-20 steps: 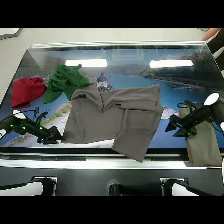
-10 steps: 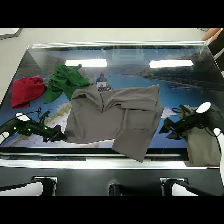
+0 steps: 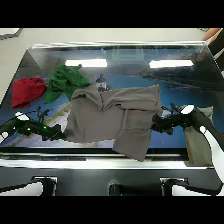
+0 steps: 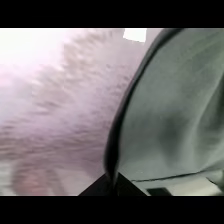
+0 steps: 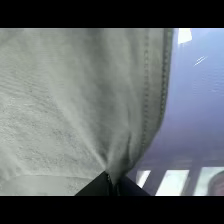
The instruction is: Fold the shirts.
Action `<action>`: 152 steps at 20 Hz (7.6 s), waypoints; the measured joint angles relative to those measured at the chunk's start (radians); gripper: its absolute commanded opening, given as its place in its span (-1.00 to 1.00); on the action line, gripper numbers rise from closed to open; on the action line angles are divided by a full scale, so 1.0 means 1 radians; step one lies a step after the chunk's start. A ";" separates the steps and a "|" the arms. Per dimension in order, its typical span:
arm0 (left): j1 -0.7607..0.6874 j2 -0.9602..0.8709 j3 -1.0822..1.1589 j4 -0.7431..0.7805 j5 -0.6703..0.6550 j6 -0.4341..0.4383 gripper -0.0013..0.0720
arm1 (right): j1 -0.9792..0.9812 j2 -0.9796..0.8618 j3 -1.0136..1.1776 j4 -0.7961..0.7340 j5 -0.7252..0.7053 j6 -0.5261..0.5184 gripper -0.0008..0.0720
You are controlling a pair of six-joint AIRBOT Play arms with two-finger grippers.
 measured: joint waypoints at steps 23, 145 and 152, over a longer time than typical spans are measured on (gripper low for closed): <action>0.000 0.626 1.252 0.007 0.229 -0.204 -0.87 | 0.006 0.760 1.037 -0.480 0.012 0.014 -0.85; 0.009 -0.393 0.804 -0.013 -0.231 -0.115 0.89 | -0.119 -0.145 0.455 -0.087 0.217 -0.105 0.97; 0.043 -0.309 0.826 -0.017 -0.289 -0.115 0.87 | -0.116 -0.224 0.407 -0.043 0.259 -0.127 0.99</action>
